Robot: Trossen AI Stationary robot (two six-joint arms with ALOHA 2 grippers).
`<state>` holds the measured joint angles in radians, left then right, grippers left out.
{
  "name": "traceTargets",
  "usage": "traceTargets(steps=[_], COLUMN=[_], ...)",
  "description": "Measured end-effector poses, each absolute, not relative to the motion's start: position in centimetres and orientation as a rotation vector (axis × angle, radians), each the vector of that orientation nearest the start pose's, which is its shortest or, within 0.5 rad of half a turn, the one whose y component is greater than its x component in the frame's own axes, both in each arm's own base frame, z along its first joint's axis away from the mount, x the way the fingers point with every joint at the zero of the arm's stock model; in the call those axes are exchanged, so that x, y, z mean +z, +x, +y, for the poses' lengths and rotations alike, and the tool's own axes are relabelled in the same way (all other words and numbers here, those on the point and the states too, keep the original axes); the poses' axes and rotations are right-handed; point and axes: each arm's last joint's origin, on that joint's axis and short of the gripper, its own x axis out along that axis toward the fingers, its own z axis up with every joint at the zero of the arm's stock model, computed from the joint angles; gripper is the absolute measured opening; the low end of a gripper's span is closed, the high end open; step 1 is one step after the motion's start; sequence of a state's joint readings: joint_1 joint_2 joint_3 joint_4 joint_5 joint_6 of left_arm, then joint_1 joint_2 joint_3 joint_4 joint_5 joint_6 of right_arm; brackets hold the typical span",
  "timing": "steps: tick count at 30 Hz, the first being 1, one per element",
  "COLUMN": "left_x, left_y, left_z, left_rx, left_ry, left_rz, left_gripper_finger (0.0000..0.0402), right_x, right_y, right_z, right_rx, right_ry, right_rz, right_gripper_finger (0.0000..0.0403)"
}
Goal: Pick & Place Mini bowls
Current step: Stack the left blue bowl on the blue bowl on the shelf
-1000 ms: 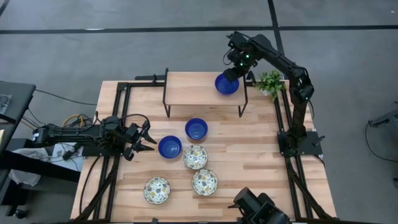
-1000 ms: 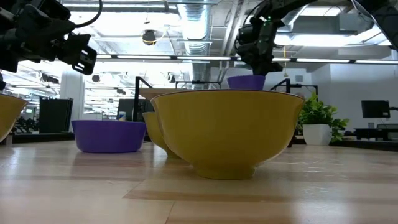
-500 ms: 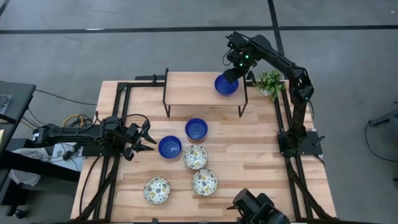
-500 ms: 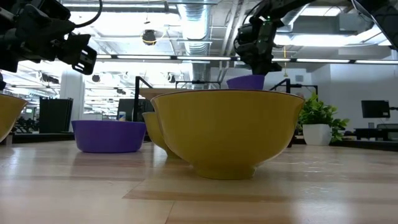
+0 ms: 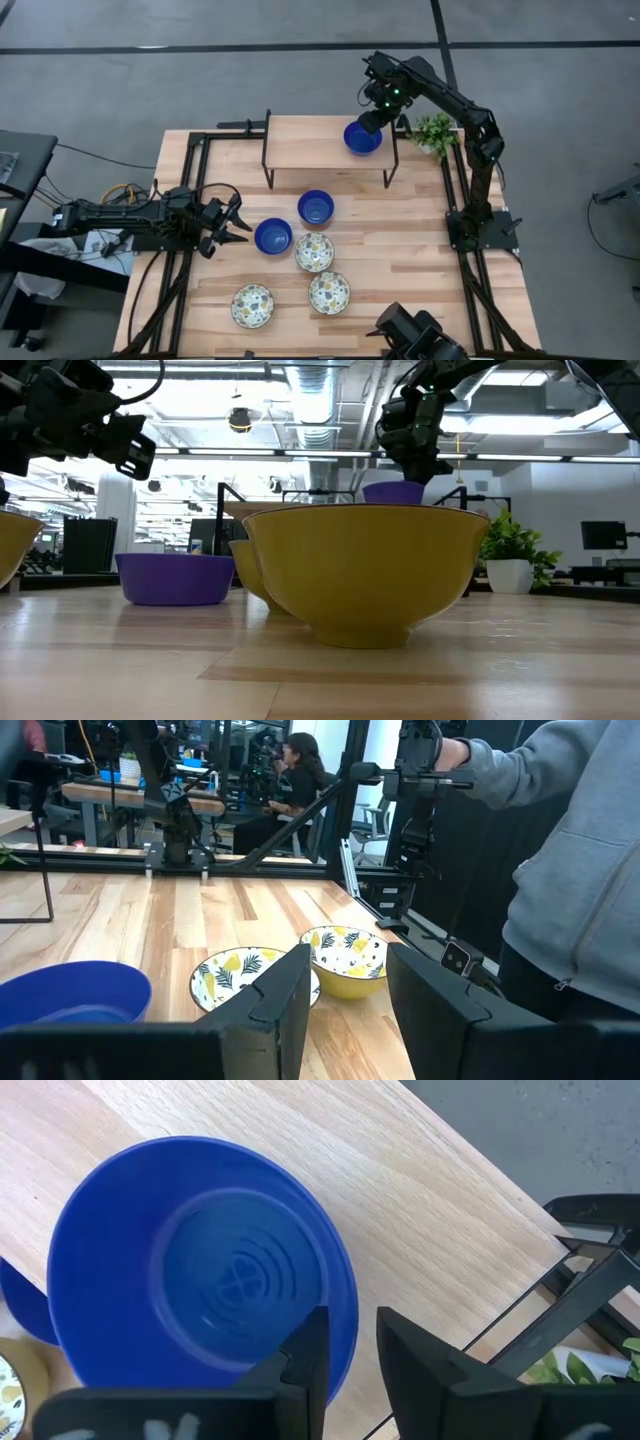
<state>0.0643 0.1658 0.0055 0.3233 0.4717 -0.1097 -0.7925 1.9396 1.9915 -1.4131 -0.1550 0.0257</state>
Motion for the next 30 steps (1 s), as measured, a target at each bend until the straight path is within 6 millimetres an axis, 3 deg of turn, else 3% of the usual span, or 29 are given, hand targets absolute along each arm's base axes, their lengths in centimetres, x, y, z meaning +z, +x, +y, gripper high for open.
traceTargets(steps=[7, 19, 30], left_x=[18.2, 18.2, 18.2], left_y=[10.4, 10.4, 10.4], left_z=[-0.6, -0.6, -0.6], left_rx=[-0.414, -0.415, -0.415], left_ry=[-0.064, -0.067, -0.067], left_rz=[-0.136, -0.135, -0.136], left_gripper_finger=[0.0131, 0.0131, 0.0131], right_x=[33.8, 38.4, 43.5], right_y=[26.1, 25.3, 23.5], right_z=[-26.2, -24.9, -19.2], right_rx=[-0.560, -0.545, -0.506], right_ry=[0.653, 0.595, 0.511], right_rz=[1.223, 1.168, 1.033], right_gripper_finger=[0.0076, 0.0076, 0.0076])
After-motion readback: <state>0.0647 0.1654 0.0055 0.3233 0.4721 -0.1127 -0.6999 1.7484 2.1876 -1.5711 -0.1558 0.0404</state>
